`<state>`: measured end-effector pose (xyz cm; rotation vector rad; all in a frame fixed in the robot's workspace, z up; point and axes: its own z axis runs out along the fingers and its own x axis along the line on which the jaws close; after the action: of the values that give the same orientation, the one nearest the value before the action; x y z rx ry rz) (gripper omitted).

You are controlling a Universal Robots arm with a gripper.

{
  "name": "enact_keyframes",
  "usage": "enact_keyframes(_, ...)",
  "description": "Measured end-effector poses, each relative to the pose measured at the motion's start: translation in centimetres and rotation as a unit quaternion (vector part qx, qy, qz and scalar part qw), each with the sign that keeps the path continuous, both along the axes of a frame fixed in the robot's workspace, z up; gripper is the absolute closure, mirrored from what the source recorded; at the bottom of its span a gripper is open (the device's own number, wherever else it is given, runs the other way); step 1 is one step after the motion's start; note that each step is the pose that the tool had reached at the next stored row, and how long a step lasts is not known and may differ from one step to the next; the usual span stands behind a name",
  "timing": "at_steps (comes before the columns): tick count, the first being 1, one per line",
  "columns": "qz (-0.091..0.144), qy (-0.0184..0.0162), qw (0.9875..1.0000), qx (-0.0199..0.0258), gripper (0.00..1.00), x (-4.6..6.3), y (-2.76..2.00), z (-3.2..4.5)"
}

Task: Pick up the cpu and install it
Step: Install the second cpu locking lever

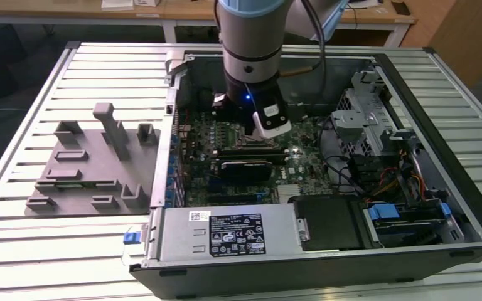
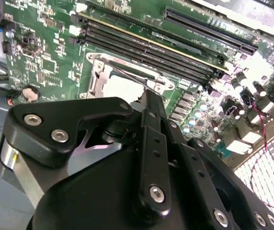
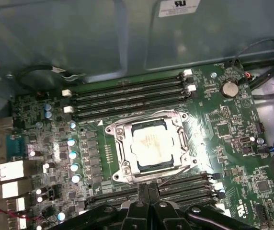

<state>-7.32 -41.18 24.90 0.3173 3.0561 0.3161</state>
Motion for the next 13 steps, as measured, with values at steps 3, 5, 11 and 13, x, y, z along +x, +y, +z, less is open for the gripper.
enact_keyframes(3,-0.003,0.0000,1.0000,-0.0004,0.89,0.1,0.00,-0.45)
enact_keyframes(5,-0.005,0.0000,1.0000,-0.0009,0.89,0.2,0.00,-0.74)
enact_keyframes(11,-0.011,0.0000,0.9999,-0.0030,0.89,0.2,0.00,-1.60)
enact_keyframes(13,-0.011,0.0001,0.9999,-0.0037,0.89,0.2,0.00,-1.63)
